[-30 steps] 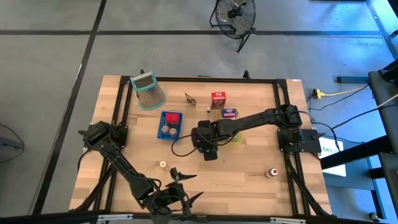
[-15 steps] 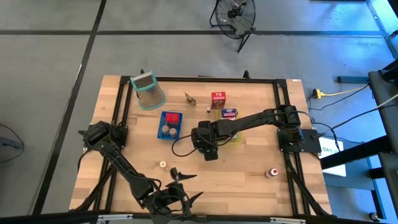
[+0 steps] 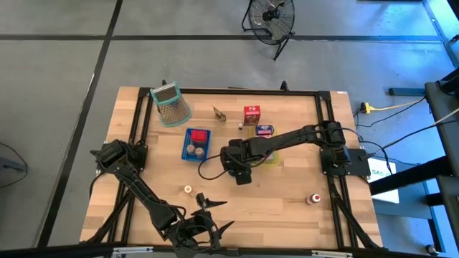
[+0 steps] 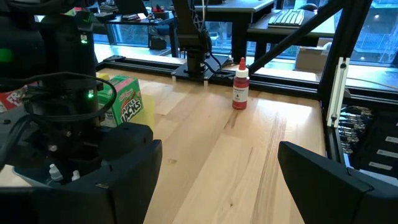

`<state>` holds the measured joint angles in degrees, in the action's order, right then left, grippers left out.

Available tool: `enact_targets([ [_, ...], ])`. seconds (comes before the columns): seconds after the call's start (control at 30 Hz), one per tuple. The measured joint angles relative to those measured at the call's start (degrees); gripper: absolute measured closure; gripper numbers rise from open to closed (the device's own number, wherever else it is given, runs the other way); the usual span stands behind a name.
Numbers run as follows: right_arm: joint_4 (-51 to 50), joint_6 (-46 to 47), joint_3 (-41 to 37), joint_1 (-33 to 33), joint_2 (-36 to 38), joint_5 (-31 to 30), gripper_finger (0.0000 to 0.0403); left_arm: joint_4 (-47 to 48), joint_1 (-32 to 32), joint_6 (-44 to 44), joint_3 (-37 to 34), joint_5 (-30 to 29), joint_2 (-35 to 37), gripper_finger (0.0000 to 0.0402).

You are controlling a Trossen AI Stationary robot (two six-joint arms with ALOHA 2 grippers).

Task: Pick & Place Kitchen Items
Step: Put the small green food coloring into the green bin

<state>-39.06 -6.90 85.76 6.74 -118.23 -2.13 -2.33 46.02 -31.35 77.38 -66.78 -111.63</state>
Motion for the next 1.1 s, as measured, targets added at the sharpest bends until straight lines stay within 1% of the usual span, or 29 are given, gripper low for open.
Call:
enact_targets([
  [0.2,0.50,-0.17,0.00,0.03,-0.03,-0.02,0.0320,0.00,0.00,0.00,0.00,0.00,0.00,0.0084],
  [0.43,0.52,-0.15,0.00,0.09,-0.03,-0.20,0.0282,0.00,0.00,0.00,0.00,0.00,0.00,0.0084],
  [0.53,0.55,-0.13,0.00,0.09,-0.03,-0.22,0.0274,0.02,0.00,0.02,0.00,0.00,0.00,0.0084],
  [0.87,0.53,-0.14,0.00,0.09,-0.03,-0.32,0.0273,0.02,0.00,0.02,0.00,0.00,0.00,0.0084],
  [1.0,0.52,-0.15,0.00,0.11,-0.01,-2.61,0.0273,0.00,0.00,0.02,0.00,0.00,0.00,0.0084],
  [1.1,0.51,-0.16,0.00,0.09,-0.01,-2.67,0.0272,0.02,0.00,0.02,0.00,0.00,0.00,0.0084],
])
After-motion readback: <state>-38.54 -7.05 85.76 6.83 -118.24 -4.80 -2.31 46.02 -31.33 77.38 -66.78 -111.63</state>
